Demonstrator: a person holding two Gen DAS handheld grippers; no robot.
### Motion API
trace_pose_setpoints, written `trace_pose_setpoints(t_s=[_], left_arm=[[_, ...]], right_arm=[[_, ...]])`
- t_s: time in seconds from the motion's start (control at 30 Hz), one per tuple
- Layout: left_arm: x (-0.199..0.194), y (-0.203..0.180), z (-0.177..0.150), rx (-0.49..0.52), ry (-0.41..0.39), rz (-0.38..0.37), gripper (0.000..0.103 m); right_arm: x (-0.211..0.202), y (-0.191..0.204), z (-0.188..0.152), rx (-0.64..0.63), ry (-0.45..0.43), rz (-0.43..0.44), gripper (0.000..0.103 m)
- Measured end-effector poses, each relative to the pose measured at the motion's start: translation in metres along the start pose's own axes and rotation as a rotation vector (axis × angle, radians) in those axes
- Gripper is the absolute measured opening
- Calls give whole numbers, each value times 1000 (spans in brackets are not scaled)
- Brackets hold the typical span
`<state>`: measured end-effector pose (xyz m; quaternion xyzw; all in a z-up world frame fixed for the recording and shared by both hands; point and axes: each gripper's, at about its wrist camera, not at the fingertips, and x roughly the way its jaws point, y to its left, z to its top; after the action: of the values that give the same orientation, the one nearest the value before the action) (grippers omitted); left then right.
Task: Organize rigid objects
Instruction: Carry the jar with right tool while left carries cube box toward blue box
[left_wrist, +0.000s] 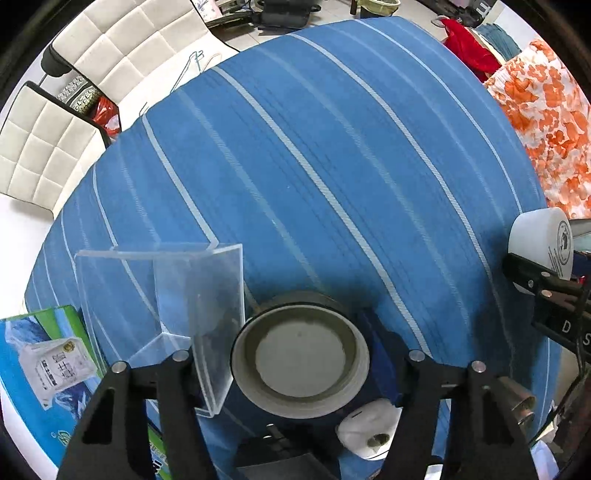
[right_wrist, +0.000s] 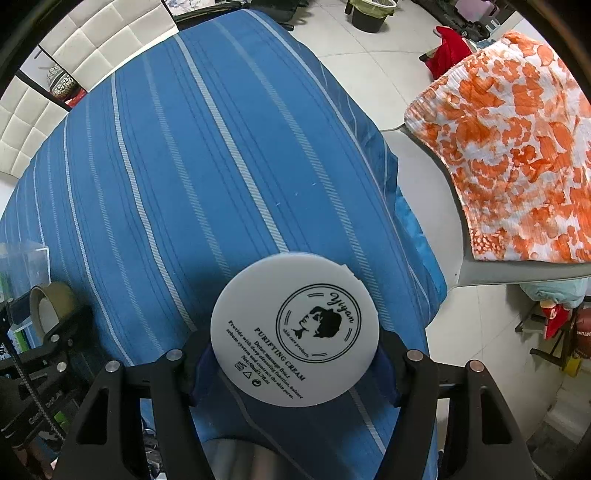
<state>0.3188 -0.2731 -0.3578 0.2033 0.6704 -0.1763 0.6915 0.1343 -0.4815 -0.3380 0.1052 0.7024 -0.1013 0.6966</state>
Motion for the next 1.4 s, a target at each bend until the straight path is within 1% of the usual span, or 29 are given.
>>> trace_pose_setpoints(t_s=[0.1,0.13,0.2,0.37,0.47,0.63,0.67,0.73,0.8,0.93,1.07,1.13,1.27,1.3,1.4], left_arm=[[0,13,-2,-7,-8,-4,64],[-3,5,-4,-12,-10,-8,64],[-10,7,-7,-26,-18,-32,64],[-26,26,-10,-67,-48,-83,64],[-40,32,-14,-75,-71,-77,64],[-67,42,-19,-86,-107,-68,64],[-78,30,-28,-88,-117,-59,64],[-94,24,-35,-89,-144,-31,64],[-111,28,-43,-98,-175,-7,64],[-140,39,-59,-135,-222,18,64],[-170,58,-91,-191,-276,34,64],[-186,72,-115,-227,-301,40,64],[-211,95,-157,-292,-328,41,64],[-220,103,-172,-308,-335,47,64],[-240,120,-202,-342,-354,58,64]], right_arm=[[-1,1,-2,-2,-1,12,70],[-2,1,-3,-3,-1,20,70],[-4,2,-5,-6,-5,32,70],[-8,8,-12,-19,-14,68,70],[-13,14,-16,-26,-23,87,70],[-31,25,-23,-63,-62,96,70],[-37,28,-25,-74,-72,94,70],[-50,33,-30,-94,-100,81,70],[-68,39,-35,-117,-130,72,70],[-110,53,-49,-154,-181,87,70],[-157,71,-69,-194,-237,127,70],[-178,83,-82,-216,-265,146,70],[-218,117,-120,-274,-309,167,70],[-227,129,-132,-286,-318,174,70],[-253,154,-164,-311,-341,194,70]])
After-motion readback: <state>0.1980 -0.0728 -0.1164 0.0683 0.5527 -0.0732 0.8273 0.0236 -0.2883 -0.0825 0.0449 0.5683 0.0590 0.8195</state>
